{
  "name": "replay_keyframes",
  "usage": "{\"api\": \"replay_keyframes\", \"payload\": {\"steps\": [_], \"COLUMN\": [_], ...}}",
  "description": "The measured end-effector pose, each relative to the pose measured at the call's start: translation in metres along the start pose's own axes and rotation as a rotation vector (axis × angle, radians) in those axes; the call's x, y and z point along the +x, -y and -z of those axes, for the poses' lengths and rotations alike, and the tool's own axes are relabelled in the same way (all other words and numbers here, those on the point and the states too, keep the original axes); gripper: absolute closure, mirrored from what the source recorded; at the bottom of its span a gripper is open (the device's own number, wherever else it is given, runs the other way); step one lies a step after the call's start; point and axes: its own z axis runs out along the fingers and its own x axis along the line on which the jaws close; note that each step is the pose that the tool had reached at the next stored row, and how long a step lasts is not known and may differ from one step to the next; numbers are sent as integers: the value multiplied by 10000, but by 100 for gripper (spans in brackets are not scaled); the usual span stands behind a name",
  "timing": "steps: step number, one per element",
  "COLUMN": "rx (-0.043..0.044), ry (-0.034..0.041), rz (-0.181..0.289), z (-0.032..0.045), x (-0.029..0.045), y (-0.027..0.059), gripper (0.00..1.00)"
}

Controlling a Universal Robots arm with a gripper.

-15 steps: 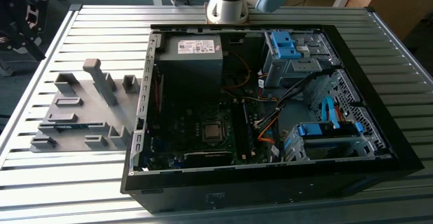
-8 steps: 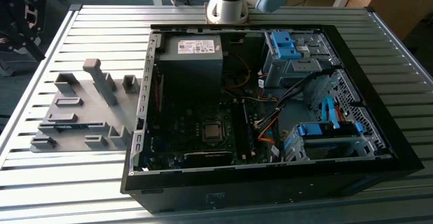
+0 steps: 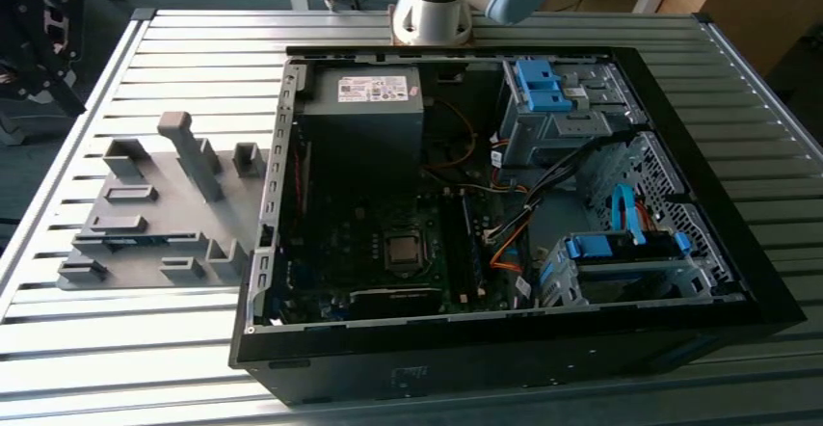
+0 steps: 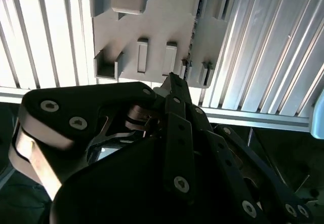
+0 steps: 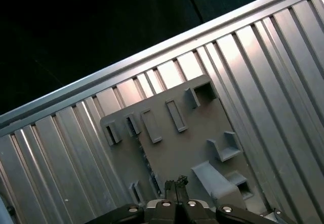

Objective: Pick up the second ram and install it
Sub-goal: 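Pick up the second ram and move it above second insertion slot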

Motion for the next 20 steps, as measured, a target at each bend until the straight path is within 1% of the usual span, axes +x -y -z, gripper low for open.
{"api": "replay_keyframes", "payload": {"steps": [8, 14, 20], "rx": [-31, -4, -22], "ry": [-56, -54, -86], "rz": [1362, 1609, 2411], "z": [-5, -29, -57], "x": [0, 40, 45], "y": [0, -33, -31], "gripper": [89, 89, 89]}}
